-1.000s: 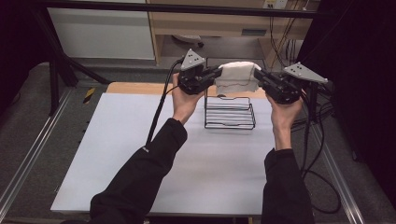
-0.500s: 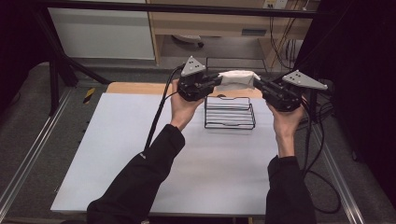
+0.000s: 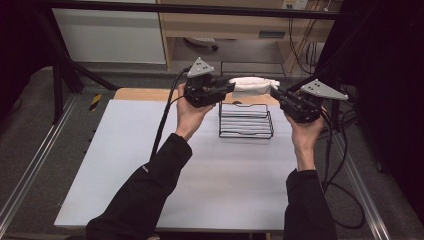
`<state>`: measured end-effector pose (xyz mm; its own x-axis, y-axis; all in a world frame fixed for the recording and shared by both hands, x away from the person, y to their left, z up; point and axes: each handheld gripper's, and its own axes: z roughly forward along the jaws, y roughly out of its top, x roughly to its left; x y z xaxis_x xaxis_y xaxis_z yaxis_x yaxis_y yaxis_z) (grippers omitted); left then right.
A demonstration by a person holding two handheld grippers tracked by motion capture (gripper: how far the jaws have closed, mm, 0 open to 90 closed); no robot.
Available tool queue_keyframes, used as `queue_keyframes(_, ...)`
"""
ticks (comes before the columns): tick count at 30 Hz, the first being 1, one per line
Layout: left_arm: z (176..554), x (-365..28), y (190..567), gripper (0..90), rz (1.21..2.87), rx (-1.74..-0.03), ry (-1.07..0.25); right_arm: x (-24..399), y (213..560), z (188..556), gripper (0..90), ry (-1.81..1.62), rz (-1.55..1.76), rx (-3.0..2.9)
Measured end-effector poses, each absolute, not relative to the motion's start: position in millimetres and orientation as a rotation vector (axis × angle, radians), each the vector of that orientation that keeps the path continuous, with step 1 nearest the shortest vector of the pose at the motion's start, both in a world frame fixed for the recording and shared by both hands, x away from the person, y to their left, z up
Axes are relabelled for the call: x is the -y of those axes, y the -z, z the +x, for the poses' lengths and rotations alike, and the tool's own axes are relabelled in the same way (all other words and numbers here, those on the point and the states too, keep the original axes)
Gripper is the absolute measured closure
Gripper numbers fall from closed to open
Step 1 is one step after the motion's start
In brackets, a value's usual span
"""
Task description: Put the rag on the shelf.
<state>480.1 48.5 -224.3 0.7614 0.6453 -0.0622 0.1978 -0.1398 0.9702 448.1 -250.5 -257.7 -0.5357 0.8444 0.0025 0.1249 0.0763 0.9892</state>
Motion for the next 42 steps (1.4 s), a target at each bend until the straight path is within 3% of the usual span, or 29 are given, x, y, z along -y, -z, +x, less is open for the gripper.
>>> queue_keyframes(8, 493.7, -37.3, 213.4, 85.8, 1.719, -0.738, -0.448, 250.2, 260.4, 448.5, 81.1, -1.510, 0.963, -1.749)
queue_keyframes(11, 496.5, -27.3, 215.6, 89.1, 1.743, -0.738, -0.443, 250.7, 262.1, 448.6, 81.1, -1.512, 0.961, -1.750)
queue_keyframes(24, 493.0, -17.3, 235.1, 89.6, 1.816, -0.707, -0.404, 251.1, 265.0, 448.0, 79.2, -1.504, 0.961, -1.770)
queue_keyframes(36, 494.4, -16.2, 240.8, 89.8, 1.822, -0.713, -0.404, 255.3, 259.2, 440.0, 63.6, -1.518, 0.948, -1.793)
queue_keyframes(42, 494.0, -13.5, 246.3, 89.8, 1.839, -0.712, -0.412, 250.6, 253.0, 437.5, 61.3, -1.546, 0.932, -1.794)
